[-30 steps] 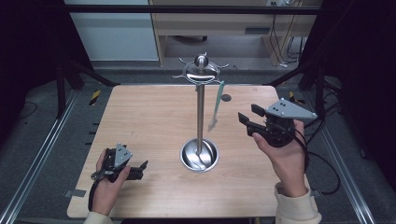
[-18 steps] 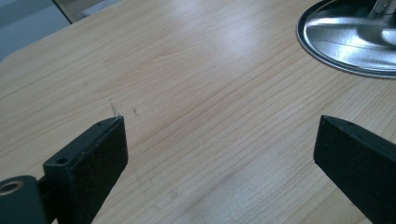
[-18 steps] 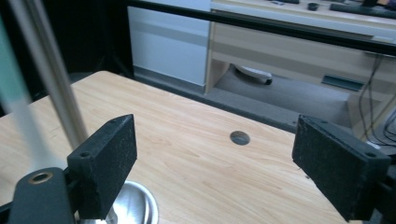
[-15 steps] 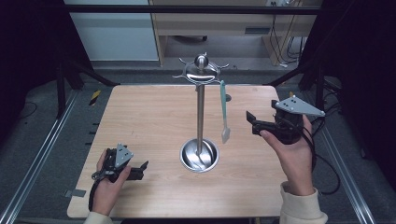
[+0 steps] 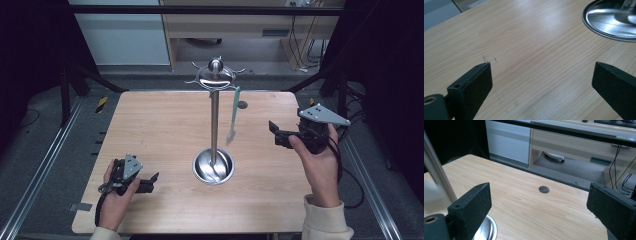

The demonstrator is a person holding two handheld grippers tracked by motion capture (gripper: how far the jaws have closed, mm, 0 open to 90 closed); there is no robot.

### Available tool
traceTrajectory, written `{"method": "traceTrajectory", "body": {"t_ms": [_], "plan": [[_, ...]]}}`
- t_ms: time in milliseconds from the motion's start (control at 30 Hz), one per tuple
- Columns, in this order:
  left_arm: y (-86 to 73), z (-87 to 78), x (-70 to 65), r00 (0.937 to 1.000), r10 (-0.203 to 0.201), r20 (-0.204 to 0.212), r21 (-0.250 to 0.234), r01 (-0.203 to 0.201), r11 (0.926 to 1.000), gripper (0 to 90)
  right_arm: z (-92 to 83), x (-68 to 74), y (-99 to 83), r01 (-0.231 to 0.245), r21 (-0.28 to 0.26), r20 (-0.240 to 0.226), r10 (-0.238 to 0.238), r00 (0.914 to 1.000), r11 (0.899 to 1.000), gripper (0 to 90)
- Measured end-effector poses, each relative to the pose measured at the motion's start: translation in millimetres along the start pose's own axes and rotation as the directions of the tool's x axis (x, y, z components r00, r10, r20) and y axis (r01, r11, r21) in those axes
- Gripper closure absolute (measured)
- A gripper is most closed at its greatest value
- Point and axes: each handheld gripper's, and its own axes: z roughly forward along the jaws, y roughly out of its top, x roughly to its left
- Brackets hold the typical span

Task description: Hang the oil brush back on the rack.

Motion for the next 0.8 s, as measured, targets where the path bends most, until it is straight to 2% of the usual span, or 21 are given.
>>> {"method": "traceTrajectory", "body": {"t_ms": [167,300,467,800], "plan": [[0.0,-0.7,0.9,1.0,-0.001,-0.002,-0.001,0.001,1.0,2.6,4.9,-7.1,-6.0,-0.016,0.018,0.012,0.016,0.9998,1.0,6.4],[0.1,-0.9,0.9,1.0,0.0,-0.006,-0.005,0.0,1.0,2.6,9.1,-13.3,-12.7,-0.021,0.034,0.038,0.019,0.9991,0.999,7.2],[0.5,-1.8,0.9,0.9999,-0.003,-0.01,-0.015,0.003,0.9999,2.6,16.5,-22.6,-23.8,-0.049,0.044,0.067,0.046,0.9967,0.998,7.8],[0.1,-1.2,1.6,0.9999,-0.011,-0.009,-0.017,0.01,0.9998,2.5,33.0,-35.7,-47.9,-0.065,0.097,0.086,0.057,0.9947,0.993,8.1]]}}
